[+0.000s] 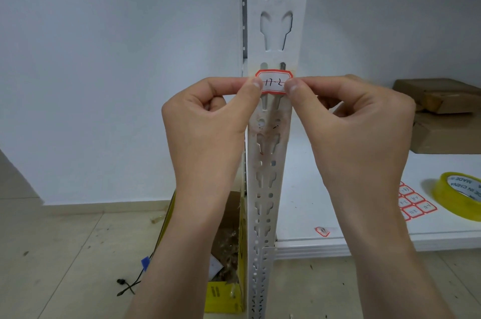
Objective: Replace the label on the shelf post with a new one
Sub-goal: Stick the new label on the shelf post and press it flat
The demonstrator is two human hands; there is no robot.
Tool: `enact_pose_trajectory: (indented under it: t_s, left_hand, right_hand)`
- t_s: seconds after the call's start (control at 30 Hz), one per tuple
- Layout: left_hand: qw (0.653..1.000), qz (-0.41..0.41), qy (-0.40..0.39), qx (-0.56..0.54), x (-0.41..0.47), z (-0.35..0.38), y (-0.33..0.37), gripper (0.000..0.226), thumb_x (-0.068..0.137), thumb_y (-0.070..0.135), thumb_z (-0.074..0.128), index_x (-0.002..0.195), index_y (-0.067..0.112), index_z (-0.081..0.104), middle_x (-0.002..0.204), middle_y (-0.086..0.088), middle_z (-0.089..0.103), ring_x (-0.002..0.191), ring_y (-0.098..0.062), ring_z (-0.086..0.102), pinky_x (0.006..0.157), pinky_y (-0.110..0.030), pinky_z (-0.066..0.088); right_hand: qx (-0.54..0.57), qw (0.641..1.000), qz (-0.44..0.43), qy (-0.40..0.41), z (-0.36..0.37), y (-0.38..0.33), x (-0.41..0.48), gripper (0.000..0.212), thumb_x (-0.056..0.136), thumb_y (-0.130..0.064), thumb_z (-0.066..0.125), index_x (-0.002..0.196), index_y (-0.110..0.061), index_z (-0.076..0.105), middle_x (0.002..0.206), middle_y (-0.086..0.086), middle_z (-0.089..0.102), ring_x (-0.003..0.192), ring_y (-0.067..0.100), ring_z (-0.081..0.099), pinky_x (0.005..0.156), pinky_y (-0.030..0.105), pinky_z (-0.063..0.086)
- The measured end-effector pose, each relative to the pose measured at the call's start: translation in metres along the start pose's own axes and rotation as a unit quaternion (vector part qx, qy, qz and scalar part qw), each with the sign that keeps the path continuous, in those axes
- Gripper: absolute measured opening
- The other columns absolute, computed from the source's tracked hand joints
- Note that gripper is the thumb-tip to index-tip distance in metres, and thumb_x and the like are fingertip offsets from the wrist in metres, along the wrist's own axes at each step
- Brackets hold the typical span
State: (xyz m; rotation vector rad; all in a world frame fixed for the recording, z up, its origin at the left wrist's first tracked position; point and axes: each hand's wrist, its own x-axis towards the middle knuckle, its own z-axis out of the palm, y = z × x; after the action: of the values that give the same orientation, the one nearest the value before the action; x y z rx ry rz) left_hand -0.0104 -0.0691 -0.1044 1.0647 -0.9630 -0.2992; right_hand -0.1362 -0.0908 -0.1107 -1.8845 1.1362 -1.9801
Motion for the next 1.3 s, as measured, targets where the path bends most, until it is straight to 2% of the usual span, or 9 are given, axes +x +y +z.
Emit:
enact_pose_trajectory:
  t_s: [0.23, 0.37, 0.43, 0.57, 0.77, 0.83, 0.97, 1.1, 1.3]
  left_hand:
    - [1.0, -0.009, 0.0, 0.001, -0.001, -0.001, 0.0, 0.009, 0.086, 0.027, 0.081, 0.077, 0.025, 0.08, 0.046, 0.013, 0.029, 0.046, -0.006, 0.025, 0.047, -0.015, 0.029]
    - [1.0, -0.003, 0.006, 0.001, -0.002, -0.001, 0.0, 0.009, 0.086, 0.027, 0.082, 0.077, 0.026, 0.08, 0.052, 0.0, 0.03, 0.047, -0.007, 0.026, 0.046, -0.014, 0.029]
    - [1.0, 0.002, 0.008, 0.002, -0.003, -0.001, 0.0, 0.01, 0.086, 0.026, 0.082, 0.075, 0.027, 0.079, 0.056, -0.003, 0.031, 0.047, -0.007, 0.027, 0.046, -0.015, 0.029]
    - [1.0, 0.002, 0.014, 0.003, -0.002, 0.0, -0.002, 0.011, 0.086, 0.025, 0.081, 0.076, 0.027, 0.079, 0.049, 0.007, 0.031, 0.046, -0.006, 0.028, 0.047, -0.014, 0.032]
    - [0.999, 0.006, 0.046, -0.009, 0.0, -0.002, -0.002, 0.014, 0.088, 0.024, 0.079, 0.075, 0.027, 0.076, 0.06, -0.005, 0.04, 0.052, -0.012, 0.034, 0.049, -0.024, 0.036]
    - [0.999, 0.005, 0.038, -0.026, 0.0, -0.002, -0.001, 0.003, 0.09, 0.028, 0.077, 0.087, 0.028, 0.078, 0.067, 0.0, 0.05, 0.057, -0.011, 0.044, 0.052, -0.023, 0.043]
    - [1.0, -0.006, -0.021, -0.004, 0.0, 0.005, 0.002, 0.034, 0.091, 0.039, 0.074, 0.124, 0.031, 0.074, 0.105, 0.018, 0.076, 0.09, 0.005, 0.071, 0.071, -0.014, 0.058]
    - [0.999, -0.017, -0.037, -0.022, -0.001, 0.01, 0.003, 0.031, 0.092, 0.033, 0.075, 0.123, 0.027, 0.076, 0.111, 0.015, 0.08, 0.101, -0.003, 0.076, 0.085, -0.023, 0.064]
    - [0.998, -0.023, -0.029, -0.044, 0.001, 0.012, 0.001, 0.029, 0.093, 0.027, 0.076, 0.121, 0.02, 0.076, 0.11, 0.008, 0.081, 0.101, -0.011, 0.078, 0.086, -0.029, 0.065]
  right_hand:
    - [-0.006, 0.999, 0.025, 0.023, -0.005, 0.004, 0.001, 0.027, 0.093, -0.042, 0.077, 0.116, -0.029, 0.079, 0.064, -0.014, 0.061, 0.054, 0.005, 0.053, 0.066, 0.014, 0.044]
    - [0.048, 0.998, 0.051, 0.006, -0.004, 0.004, 0.001, 0.019, 0.094, -0.034, 0.077, 0.112, -0.029, 0.078, 0.065, -0.009, 0.057, 0.047, 0.008, 0.045, 0.052, 0.01, 0.036]
    - [0.064, 0.996, 0.065, -0.003, -0.001, 0.005, 0.001, 0.015, 0.096, -0.032, 0.075, 0.111, -0.028, 0.077, 0.072, -0.01, 0.061, 0.047, 0.008, 0.048, 0.048, 0.012, 0.04]
    - [0.088, 0.991, 0.1, -0.01, 0.002, 0.005, 0.004, 0.011, 0.098, -0.031, 0.072, 0.108, -0.032, 0.075, 0.093, -0.01, 0.073, 0.067, 0.015, 0.07, 0.057, 0.024, 0.059]
    - [0.121, 0.984, 0.128, -0.026, 0.007, 0.005, 0.006, 0.016, 0.099, -0.031, 0.071, 0.115, -0.031, 0.074, 0.1, -0.014, 0.075, 0.085, 0.014, 0.073, 0.072, 0.038, 0.066]
    - [0.127, 0.982, 0.131, -0.042, 0.009, 0.003, 0.006, 0.02, 0.1, -0.033, 0.069, 0.119, -0.032, 0.072, 0.102, -0.016, 0.075, 0.089, 0.012, 0.074, 0.072, 0.036, 0.067]
    - [0.131, 0.98, 0.131, -0.07, 0.012, -0.001, 0.006, 0.027, 0.101, -0.036, 0.067, 0.127, -0.03, 0.07, 0.109, -0.017, 0.074, 0.097, 0.008, 0.074, 0.074, 0.029, 0.067]
    - [0.157, 0.976, 0.135, -0.065, 0.015, -0.003, 0.007, 0.025, 0.1, -0.031, 0.07, 0.124, -0.026, 0.071, 0.106, -0.01, 0.076, 0.093, 0.011, 0.075, 0.074, 0.031, 0.067]
    - [0.18, 0.973, 0.135, -0.045, 0.023, -0.004, 0.006, 0.022, 0.099, -0.027, 0.072, 0.121, -0.023, 0.07, 0.1, -0.007, 0.076, 0.086, 0.013, 0.075, 0.069, 0.02, 0.061]
